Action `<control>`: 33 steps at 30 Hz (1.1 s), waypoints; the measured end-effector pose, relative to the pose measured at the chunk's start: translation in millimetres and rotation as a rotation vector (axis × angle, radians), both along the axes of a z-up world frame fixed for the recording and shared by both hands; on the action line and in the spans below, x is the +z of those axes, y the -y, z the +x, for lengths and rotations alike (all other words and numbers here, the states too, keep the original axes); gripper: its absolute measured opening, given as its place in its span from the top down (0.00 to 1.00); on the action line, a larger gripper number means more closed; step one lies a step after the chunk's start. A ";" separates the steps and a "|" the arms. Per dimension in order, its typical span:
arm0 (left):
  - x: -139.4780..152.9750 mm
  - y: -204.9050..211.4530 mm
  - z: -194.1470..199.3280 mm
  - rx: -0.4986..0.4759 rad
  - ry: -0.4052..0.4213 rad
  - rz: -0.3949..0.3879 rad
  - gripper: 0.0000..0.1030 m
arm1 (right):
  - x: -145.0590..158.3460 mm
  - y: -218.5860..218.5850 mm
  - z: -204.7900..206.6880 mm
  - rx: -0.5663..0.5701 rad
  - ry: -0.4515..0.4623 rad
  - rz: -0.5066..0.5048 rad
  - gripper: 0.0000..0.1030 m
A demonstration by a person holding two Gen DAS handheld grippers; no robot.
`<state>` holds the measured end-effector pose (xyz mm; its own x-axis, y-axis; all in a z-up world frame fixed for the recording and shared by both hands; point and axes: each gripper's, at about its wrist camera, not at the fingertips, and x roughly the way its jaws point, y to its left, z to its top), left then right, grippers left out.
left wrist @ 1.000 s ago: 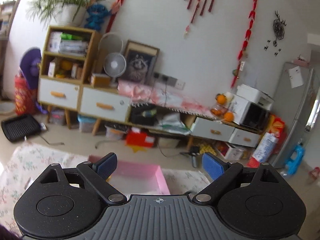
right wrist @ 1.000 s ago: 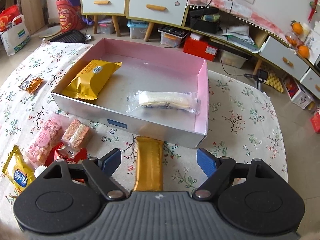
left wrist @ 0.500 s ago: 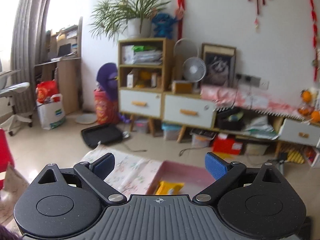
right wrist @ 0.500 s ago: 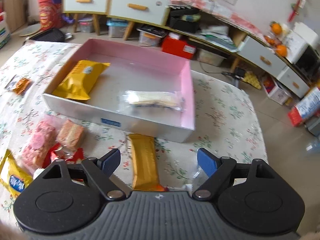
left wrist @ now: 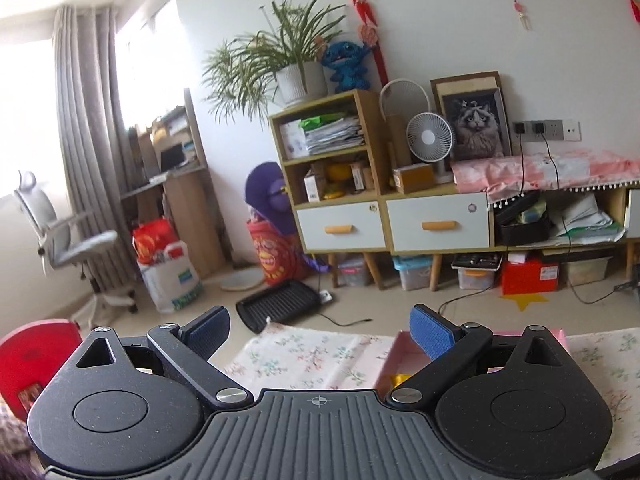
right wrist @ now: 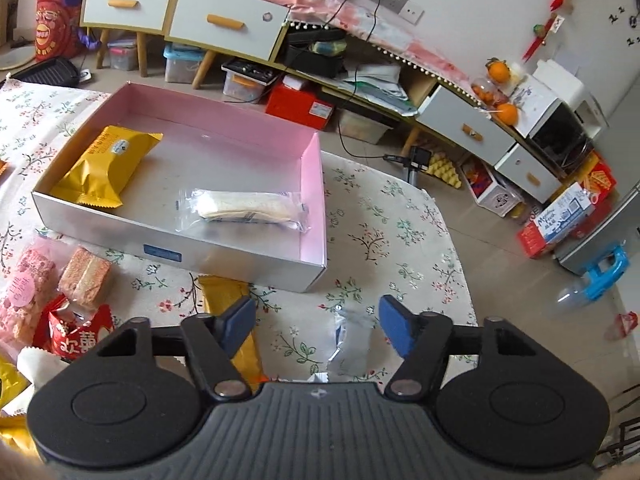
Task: Organize snacks
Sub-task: 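Raise both tools up and away from the pink box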
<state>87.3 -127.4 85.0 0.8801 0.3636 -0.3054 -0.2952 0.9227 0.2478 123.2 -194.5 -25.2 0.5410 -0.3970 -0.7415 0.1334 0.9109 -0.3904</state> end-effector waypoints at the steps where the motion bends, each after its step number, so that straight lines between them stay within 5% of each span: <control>1: -0.5 -0.3 0.6 0.000 0.002 0.007 0.05 | -0.1 -0.1 -0.4 0.000 -0.001 -0.008 0.45; 10: -7.2 -9.6 9.7 -0.012 -0.058 -0.014 0.05 | -5.3 -5.5 -2.8 0.030 -0.013 -0.082 0.47; 15: -10.0 -18.1 10.0 -0.039 -0.102 -0.071 0.05 | -6.8 -8.7 -4.7 0.052 -0.014 -0.092 0.26; 20: -11.0 -23.3 8.4 -0.058 -0.129 -0.113 0.03 | -4.8 -10.7 -6.2 0.073 -0.005 -0.075 0.18; 28: -17.6 2.7 4.1 0.060 -0.052 0.081 0.01 | -6.0 -12.4 -6.4 0.047 -0.010 -0.100 0.22; 33: -15.8 2.2 5.1 0.026 -0.062 0.098 0.01 | -6.1 -10.6 -7.9 0.055 -0.007 -0.133 0.21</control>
